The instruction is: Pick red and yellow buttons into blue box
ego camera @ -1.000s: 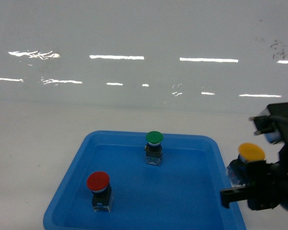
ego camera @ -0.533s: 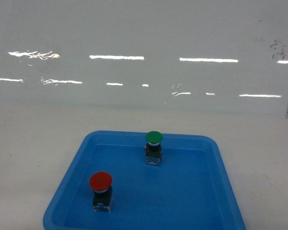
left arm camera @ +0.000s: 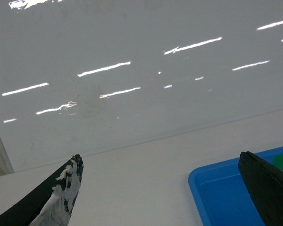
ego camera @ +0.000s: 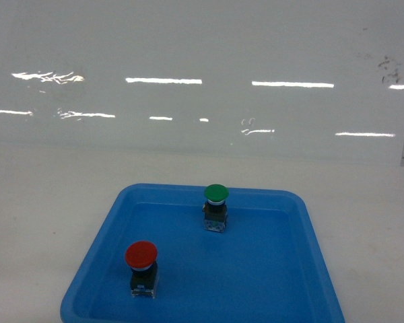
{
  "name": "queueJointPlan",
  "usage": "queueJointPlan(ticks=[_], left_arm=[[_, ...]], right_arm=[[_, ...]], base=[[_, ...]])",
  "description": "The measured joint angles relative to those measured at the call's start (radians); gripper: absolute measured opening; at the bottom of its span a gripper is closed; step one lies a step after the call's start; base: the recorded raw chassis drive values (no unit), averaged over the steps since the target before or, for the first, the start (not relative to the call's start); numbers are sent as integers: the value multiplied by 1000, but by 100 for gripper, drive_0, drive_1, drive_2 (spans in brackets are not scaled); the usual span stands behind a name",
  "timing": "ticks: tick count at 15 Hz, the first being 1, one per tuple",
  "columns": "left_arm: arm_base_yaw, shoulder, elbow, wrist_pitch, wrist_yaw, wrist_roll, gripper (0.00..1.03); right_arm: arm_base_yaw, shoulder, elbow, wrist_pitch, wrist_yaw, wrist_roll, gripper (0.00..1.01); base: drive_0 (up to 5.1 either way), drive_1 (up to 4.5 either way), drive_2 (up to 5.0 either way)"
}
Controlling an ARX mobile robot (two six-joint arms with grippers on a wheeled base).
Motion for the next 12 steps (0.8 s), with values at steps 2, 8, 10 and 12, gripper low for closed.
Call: queueJointPlan(ticks=[2, 8, 10, 12], left_arm=[[0, 0, 0, 0, 0, 0, 98], [0, 0, 0, 0, 0, 0, 98], [-76, 63, 23, 46, -85, 0, 98], [-238, 230, 93, 96, -196, -5, 98]], right_arm=[[-4, 0, 0, -2, 6, -6, 20], [-5, 0, 0, -2, 5, -7, 20], [-5, 0, 0, -2, 5, -7, 20], [-5, 0, 0, -1, 2, -7, 20]], base=[[0, 0, 0], [0, 0, 0], [0, 0, 0], [0, 0, 0]])
